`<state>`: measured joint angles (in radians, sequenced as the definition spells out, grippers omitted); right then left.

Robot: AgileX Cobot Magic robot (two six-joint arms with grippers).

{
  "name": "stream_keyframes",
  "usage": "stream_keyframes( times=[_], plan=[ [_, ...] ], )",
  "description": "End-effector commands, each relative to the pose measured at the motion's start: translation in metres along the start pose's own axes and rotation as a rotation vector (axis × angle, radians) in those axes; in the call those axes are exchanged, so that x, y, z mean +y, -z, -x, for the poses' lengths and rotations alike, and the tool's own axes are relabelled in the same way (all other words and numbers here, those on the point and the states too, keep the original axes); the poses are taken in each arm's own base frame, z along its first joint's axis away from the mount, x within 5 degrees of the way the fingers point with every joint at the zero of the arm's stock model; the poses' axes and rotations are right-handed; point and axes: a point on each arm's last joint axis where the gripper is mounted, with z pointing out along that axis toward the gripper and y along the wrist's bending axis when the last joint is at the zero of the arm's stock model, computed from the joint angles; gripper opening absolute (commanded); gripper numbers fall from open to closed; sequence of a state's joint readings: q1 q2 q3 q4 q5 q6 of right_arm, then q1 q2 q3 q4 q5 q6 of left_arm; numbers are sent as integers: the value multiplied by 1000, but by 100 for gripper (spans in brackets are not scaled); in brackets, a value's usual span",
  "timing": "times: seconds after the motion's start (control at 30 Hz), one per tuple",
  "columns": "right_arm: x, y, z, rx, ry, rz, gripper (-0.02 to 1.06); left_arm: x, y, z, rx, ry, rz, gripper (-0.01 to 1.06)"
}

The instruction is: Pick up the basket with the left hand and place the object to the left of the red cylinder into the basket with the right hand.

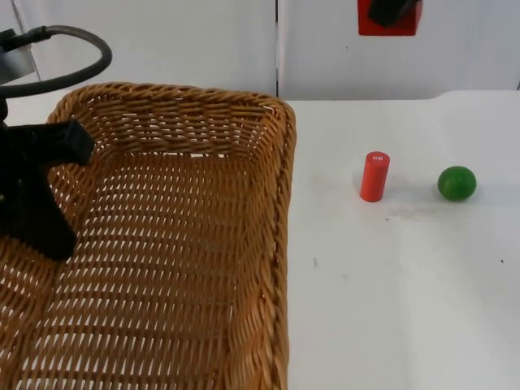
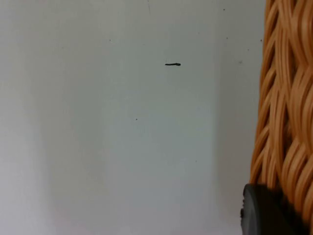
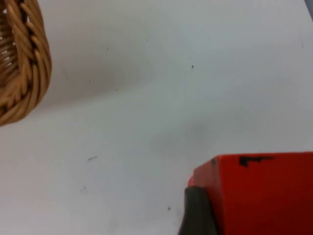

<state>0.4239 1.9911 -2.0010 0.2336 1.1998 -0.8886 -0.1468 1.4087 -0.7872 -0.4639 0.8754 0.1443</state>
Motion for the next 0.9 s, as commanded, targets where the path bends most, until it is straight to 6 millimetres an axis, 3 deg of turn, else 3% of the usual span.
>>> stream_keyframes(
  times=[0.0, 0.23, 0.6, 0.87],
  plan=[
    [4, 11, 4, -14, 4, -5, 0, -5, 4, 0, -12, 12, -31, 0],
    [16, 8, 14, 6, 40, 1, 0, -5, 4, 0, -12, 12, -31, 0],
    [67, -1, 53, -16, 179, 59, 0, -5, 4, 0, -12, 9, -30, 0],
    [89, -3, 67, -61, 203, 120, 0, -5, 4, 0, -12, 9, -30, 0]
  ],
)
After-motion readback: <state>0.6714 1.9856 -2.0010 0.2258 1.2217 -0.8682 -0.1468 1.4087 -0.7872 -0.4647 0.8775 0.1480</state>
